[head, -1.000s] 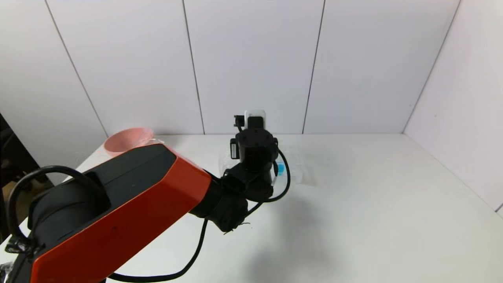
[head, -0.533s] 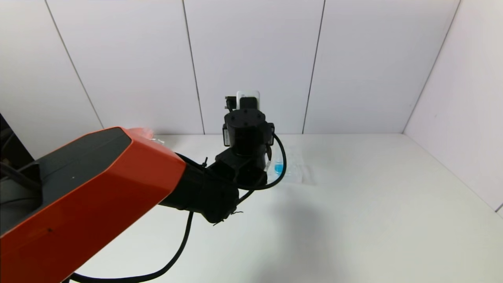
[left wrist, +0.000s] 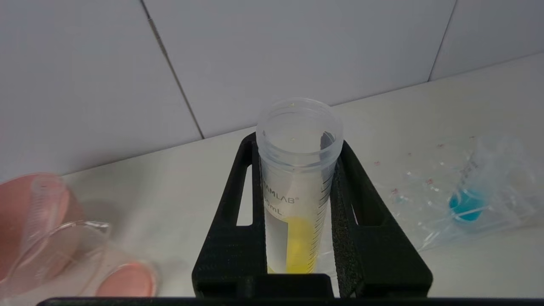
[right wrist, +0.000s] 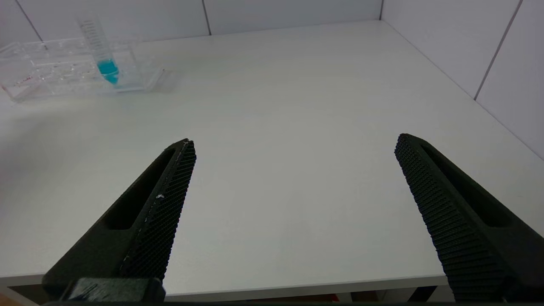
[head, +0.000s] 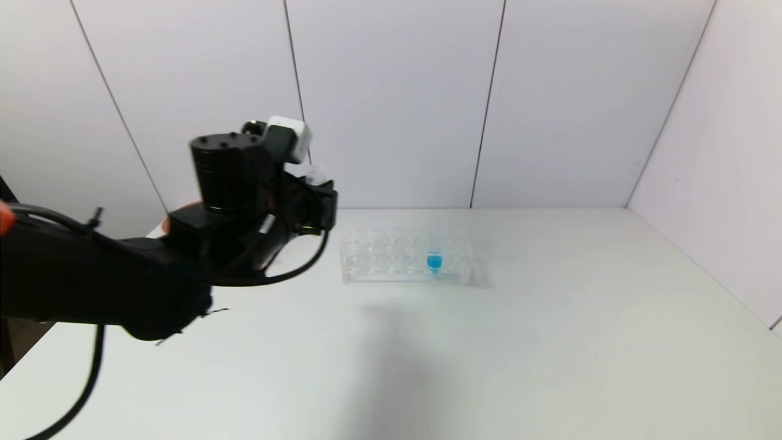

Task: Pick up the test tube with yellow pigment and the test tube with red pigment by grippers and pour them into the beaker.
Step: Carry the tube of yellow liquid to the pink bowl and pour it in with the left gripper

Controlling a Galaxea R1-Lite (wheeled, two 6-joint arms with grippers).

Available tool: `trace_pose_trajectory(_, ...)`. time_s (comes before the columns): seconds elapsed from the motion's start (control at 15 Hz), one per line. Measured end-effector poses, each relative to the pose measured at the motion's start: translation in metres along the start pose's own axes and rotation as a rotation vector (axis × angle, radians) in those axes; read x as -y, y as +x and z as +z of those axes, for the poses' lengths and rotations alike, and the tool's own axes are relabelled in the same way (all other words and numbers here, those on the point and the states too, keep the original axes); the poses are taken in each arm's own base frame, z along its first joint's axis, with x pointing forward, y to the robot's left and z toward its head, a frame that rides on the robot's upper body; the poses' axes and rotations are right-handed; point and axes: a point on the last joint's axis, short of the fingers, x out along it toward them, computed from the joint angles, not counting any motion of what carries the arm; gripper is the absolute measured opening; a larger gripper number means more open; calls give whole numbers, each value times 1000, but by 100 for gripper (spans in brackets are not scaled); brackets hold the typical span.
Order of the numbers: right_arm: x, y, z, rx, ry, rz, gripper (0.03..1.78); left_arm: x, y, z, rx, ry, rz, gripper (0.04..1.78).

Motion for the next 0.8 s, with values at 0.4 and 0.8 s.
trace_pose_trajectory(0.4, 0, 0, 0, 0, 0, 0, 171, -125, -74, -3, -77, -14, -104, 44)
trace_pose_trajectory(0.8, 0, 0, 0, 0, 0, 0, 171, -206, -106, -22, -99, 70, -79, 44)
